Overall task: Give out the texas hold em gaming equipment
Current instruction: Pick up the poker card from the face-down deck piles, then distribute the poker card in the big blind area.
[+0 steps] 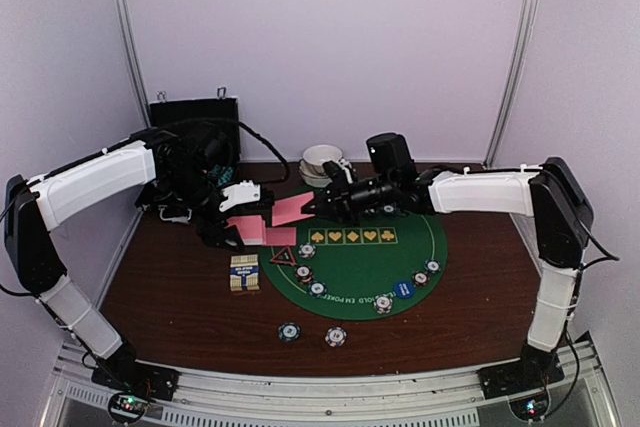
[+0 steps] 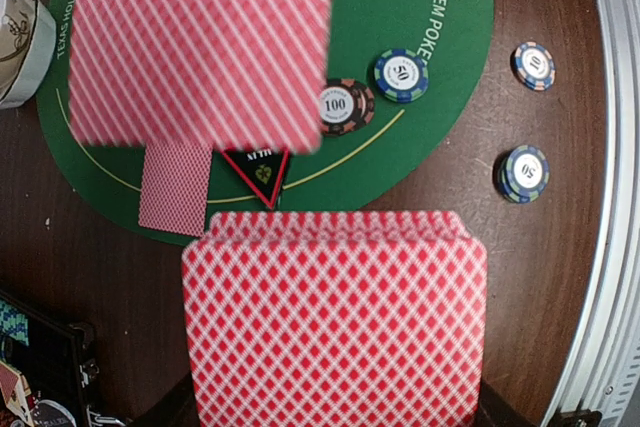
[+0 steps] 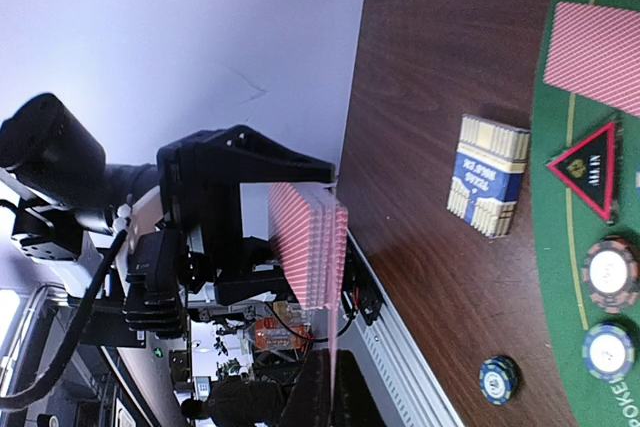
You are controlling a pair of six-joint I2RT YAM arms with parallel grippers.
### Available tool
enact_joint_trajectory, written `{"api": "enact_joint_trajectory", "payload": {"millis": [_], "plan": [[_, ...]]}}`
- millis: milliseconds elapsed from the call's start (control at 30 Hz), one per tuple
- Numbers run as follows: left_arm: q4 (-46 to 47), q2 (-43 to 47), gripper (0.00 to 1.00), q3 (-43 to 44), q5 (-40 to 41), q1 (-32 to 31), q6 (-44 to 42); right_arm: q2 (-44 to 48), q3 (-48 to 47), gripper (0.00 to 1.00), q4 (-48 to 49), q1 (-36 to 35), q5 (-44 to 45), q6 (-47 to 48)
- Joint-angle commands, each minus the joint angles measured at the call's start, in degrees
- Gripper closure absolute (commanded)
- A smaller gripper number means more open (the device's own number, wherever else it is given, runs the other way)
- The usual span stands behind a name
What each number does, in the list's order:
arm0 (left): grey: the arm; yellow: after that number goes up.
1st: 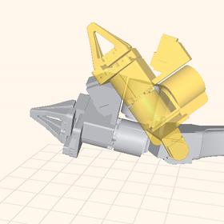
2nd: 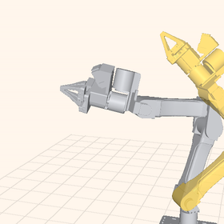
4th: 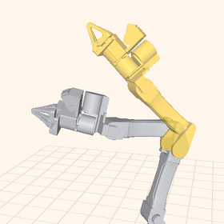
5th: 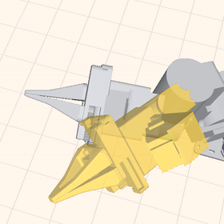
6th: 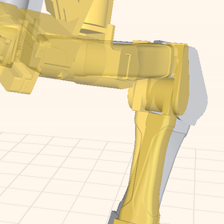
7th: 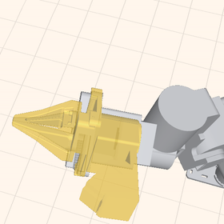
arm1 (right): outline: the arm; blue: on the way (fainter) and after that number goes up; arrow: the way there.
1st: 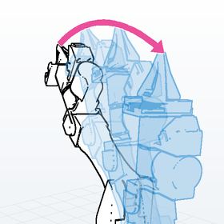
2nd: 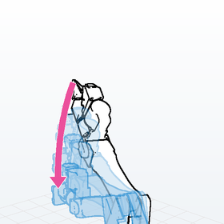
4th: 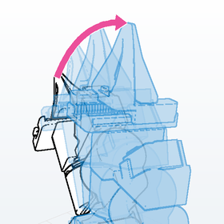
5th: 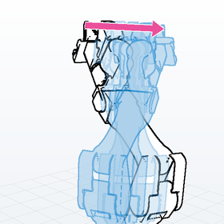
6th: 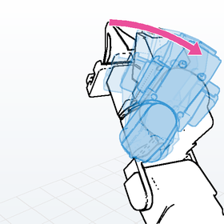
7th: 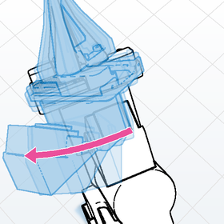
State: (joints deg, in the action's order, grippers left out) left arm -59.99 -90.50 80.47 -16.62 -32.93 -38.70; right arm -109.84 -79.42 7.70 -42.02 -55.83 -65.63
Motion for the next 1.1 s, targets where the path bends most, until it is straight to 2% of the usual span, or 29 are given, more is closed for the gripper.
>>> {"api": "enact_joint_trajectory", "payload": {"millis": [0, 67, 233, 433, 700, 867, 1067], "plan": [[1.34, 1.62, 0.86, 0.13, -0.12, 0.41, -0.56, 3.64, 2.71, 1.00, -3.92, 5.96, -1.02, 4.40], [1.36, 1.75, 0.87, 0.02, -0.40, 0.41, -0.49, 3.65, 3.06, 1.00, -5.95, 9.12, -1.48, 6.34], [1.35, 1.58, 0.87, 0.09, -0.09, 0.41, -0.38, 0.32, -3.25, 1.00, -23.23, 16.52, 2.33, 20.28], [1.11, 1.55, 0.89, 0.39, -0.08, 0.41, -0.24, -7.64, -12.97, 1.00, -33.45, 20.75, 7.88, 28.55], [0.86, 1.38, 0.89, 0.82, -0.33, 0.41, -0.32, -20.64, -28.38, 1.00, -37.17, 21.99, 10.34, 30.50], [0.51, 0.99, 0.90, 1.18, -0.63, 0.41, -0.24, -25.94, -34.11, 1.00, -33.64, 21.91, 12.19, 28.33], [0.35, 0.96, 0.90, 0.83, -0.28, 0.41, -0.24, -31.97, -43.15, 1.00, -37.16, 21.98, 13.41, 29.13]]}}
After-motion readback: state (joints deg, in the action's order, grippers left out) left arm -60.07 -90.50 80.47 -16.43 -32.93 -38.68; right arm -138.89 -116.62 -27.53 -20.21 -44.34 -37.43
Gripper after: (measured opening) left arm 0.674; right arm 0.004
